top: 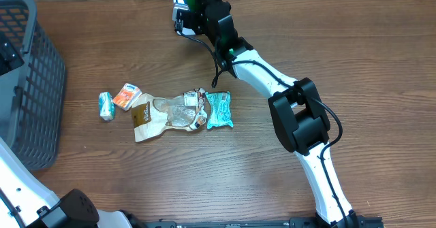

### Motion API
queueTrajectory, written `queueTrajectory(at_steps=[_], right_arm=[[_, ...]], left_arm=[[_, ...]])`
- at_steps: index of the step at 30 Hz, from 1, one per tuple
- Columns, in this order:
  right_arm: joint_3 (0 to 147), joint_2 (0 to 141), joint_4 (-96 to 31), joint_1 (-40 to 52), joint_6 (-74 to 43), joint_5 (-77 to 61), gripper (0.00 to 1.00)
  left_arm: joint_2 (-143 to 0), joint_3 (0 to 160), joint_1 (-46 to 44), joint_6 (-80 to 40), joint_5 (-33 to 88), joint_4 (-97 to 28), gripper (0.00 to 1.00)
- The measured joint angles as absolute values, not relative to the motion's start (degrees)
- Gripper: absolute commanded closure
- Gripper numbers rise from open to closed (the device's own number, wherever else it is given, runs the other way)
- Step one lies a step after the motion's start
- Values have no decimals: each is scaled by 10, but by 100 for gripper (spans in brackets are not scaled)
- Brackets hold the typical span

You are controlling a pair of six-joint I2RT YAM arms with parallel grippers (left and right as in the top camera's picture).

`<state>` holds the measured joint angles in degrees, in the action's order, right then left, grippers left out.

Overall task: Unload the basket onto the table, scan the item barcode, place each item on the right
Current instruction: 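Hold the jar in front of the scanner, then carry the jar to the table's right side and release it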

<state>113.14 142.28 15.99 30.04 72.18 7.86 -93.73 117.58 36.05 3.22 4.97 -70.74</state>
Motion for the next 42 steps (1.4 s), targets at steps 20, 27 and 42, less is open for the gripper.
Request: queueTrajectory(at_steps=[20, 27, 42], right_arm=[[1131, 1202, -209, 296, 170, -60, 58], [1150, 1071, -569, 236, 68, -159, 57], [945, 1121, -659, 90, 45, -12, 66]], left_arm=[[-937, 1176, 361, 32, 50, -707, 0], [-937, 1176, 361, 32, 50, -707, 0], [-938, 1176, 361, 32, 50, -707, 0]])
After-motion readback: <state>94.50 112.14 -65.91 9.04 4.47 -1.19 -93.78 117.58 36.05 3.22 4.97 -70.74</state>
